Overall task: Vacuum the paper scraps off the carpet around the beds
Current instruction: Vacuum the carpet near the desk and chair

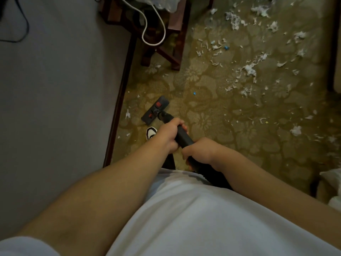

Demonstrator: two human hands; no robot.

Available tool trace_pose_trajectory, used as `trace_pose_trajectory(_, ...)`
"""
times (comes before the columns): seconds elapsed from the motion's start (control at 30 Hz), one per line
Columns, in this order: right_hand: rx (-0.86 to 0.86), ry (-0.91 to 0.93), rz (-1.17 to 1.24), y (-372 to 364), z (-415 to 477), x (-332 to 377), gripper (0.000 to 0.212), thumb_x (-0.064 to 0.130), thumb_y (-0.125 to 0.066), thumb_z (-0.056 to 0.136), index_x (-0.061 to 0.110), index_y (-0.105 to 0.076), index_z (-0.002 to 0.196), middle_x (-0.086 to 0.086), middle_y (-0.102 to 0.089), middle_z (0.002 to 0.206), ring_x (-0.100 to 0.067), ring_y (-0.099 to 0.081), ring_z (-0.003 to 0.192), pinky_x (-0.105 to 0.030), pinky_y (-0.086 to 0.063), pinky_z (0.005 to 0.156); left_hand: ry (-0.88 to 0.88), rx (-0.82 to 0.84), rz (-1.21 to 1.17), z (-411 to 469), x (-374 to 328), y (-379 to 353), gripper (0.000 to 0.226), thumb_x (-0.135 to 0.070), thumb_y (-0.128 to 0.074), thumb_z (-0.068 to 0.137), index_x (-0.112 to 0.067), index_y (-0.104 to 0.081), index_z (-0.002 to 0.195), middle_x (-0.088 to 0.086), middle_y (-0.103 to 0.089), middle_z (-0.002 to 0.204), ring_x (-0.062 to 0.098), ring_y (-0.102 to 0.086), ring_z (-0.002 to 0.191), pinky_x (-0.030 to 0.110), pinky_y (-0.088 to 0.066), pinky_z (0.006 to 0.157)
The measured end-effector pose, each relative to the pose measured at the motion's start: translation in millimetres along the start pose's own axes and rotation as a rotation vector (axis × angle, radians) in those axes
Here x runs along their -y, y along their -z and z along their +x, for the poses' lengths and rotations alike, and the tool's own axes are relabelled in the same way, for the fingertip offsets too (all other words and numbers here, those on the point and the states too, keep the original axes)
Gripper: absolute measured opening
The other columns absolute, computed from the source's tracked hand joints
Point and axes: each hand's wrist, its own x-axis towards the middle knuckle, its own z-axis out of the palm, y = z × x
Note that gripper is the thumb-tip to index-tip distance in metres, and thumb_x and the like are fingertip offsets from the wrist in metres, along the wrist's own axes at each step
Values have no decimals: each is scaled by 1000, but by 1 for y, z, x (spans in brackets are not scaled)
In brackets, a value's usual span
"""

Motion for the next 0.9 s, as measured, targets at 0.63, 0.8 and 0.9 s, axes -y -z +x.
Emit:
trace_pose_trajectory(0.63, 30, 55, -75, -68, 63, 185, 16, 11, -72, 84, 2, -70, 97, -10, -72, 72, -22, -70, 60, -28, -54, 49, 4, -2, -78, 31, -178, 97, 24, -11, -58, 94, -11, -51, 72, 1, -51, 61, 14, -50, 59, 31, -50, 68)
trace_pose_trajectory(0.8, 54, 45, -70, -65, 57, 172, 18, 8, -70, 85, -1, -69, 100, -11, -71, 69, -20, -67, 52, -26, -52, 47, 13, -9, -79, 26, -166, 94, 18, -12, -57, 96, -11, -52, 79, 2, -53, 63, 13, -52, 58, 30, -50, 62)
trace_pose_trajectory(0.9, 70, 49, -88, -60, 51, 154, 19, 6, -70, 85, -4, -69, 100, -12, -70, 69, -19, -65, 47, -28, -52, 47, 19, -25, -88, 18, -148, 90, 21, -14, -56, 98, -11, -52, 78, 2, -52, 62, 14, -51, 59, 31, -49, 62)
